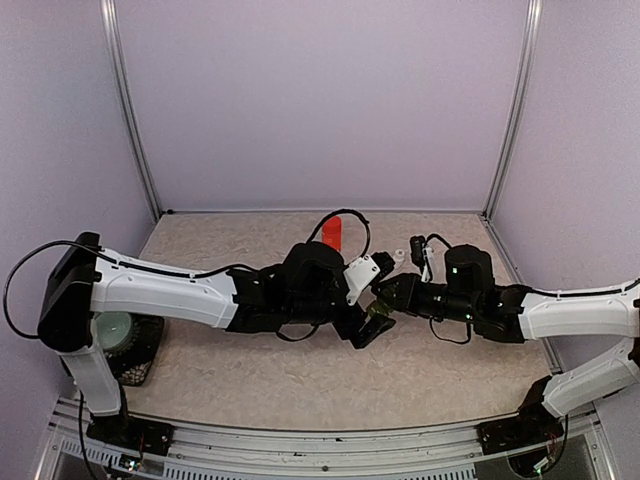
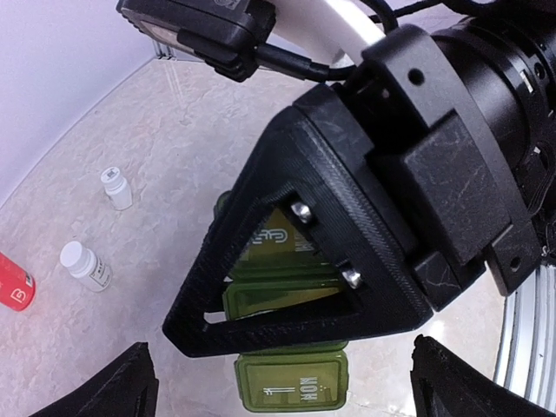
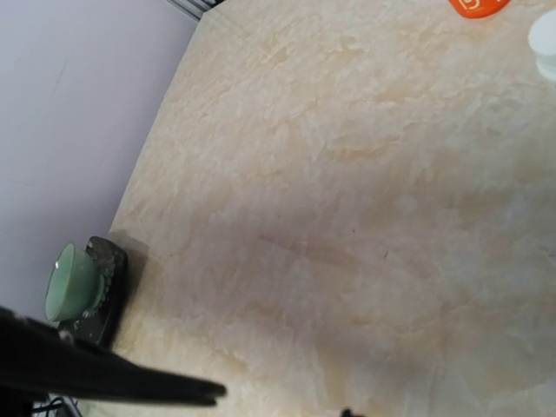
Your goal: Sort the pills into containers
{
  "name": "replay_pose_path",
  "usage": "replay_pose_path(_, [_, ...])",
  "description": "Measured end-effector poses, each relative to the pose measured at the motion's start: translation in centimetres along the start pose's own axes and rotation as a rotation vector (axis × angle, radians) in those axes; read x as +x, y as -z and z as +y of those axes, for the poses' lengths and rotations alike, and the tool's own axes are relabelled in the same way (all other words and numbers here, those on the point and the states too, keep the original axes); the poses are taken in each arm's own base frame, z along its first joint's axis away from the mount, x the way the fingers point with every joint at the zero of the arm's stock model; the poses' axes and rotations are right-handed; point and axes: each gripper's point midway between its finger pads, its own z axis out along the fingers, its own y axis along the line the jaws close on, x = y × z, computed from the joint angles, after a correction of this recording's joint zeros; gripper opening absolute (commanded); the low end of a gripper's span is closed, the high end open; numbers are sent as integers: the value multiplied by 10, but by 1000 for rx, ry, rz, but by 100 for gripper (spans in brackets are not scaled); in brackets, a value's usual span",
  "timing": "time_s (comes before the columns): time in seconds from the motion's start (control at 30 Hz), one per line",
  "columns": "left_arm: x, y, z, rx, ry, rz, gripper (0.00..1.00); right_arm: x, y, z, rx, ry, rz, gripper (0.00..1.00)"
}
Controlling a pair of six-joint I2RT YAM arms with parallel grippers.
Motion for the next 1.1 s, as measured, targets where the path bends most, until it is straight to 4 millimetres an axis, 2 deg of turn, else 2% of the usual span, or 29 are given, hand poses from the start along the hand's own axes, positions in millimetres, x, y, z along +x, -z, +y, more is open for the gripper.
replay_pose_path(0.23, [14, -10, 4, -41, -10, 42, 96, -1, -1, 4, -6, -5, 10, 16])
replay_pose_path(0.4, [25, -18, 11, -85, -18, 76, 83, 1, -2, 4, -6, -6, 23, 16])
replay_pose_path(0.77, [24, -18, 17, -99, -10, 75, 80, 3, -6, 2, -2, -8, 34, 16])
replay_pose_path(0.9, [25, -18, 16, -93, -6, 76, 72, 4, -7, 2, -4, -10, 35, 17])
replay_pose_path(1.1, [23, -19, 16, -90, -3, 73, 72, 3, -7, 3, -8, -10, 35, 17])
